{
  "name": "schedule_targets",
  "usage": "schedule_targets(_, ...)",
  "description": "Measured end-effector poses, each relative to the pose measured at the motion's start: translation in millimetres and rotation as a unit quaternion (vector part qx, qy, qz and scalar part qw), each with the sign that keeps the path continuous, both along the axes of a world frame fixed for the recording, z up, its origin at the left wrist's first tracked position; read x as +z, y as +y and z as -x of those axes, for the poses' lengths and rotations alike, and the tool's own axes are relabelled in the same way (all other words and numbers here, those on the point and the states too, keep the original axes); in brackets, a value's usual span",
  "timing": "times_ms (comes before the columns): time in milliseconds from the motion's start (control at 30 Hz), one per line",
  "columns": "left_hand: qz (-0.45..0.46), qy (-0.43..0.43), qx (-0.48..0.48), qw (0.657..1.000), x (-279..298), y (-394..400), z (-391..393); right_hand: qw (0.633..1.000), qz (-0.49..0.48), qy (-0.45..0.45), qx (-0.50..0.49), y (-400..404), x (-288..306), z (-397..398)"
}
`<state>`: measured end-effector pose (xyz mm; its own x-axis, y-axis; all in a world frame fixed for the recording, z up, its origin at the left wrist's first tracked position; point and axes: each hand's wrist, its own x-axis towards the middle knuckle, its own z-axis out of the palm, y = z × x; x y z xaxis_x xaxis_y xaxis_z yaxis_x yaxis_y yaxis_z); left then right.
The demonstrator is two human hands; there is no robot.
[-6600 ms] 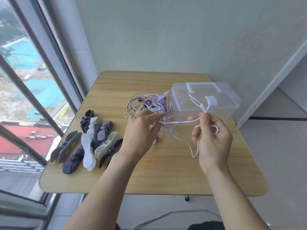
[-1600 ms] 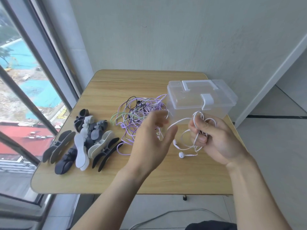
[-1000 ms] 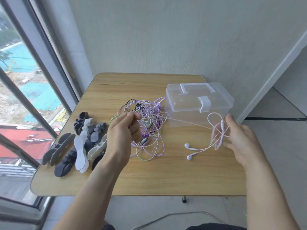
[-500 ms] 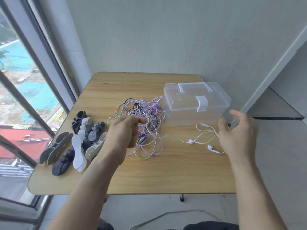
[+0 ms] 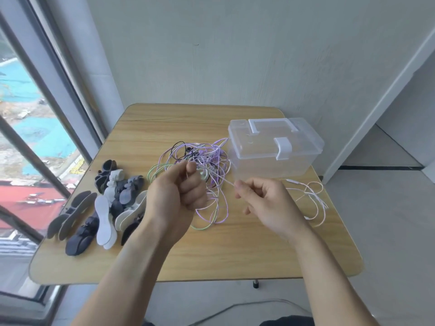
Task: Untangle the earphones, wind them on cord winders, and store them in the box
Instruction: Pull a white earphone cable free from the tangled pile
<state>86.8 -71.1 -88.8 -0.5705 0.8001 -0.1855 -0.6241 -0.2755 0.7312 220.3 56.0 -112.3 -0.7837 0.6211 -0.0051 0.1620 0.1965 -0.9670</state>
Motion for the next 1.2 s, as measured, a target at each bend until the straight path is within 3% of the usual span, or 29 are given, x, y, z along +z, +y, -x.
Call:
schedule_targets(67, -0.036, -0.015, 0.054, 0.998, -1, 1, 5, 0.999, -0.006, -0.038, -0.013, 2, -6, -1)
schedule_targets(267, 0.008, 0.155, 0.086, 0.984, -7, 0, 0, 0.980, -0.138, -0.137, 0.045, 4, -15, -2)
schedule_targets(633, 0.072, 0.306, 0.049, 0.948, -10, 1, -6, 0.963, -0.140, -0.210, 0.090, -5, -6, -3)
schedule_targets(733, 0.131, 0.365, 0.002, 0.922, -16, 1, -6, 0.957, -0.127, -0.245, 0.092, -5, -5, -4)
schedule_targets(867, 0.154, 0.379, -0.023, 0.912, -24, 4, -10, 0.933, -0.109, -0.308, 0.150, -6, 2, -8)
schedule_targets(1000, 0.166, 0.406, -0.017, 0.899, -26, 7, -15, 0.938, -0.068, -0.261, 0.218, -6, 9, -11)
schedule_targets(1200, 0.207, 0.526, -0.132, 0.814, -26, 3, -13, 0.963, 0.124, -0.044, 0.236, 6, 18, -20)
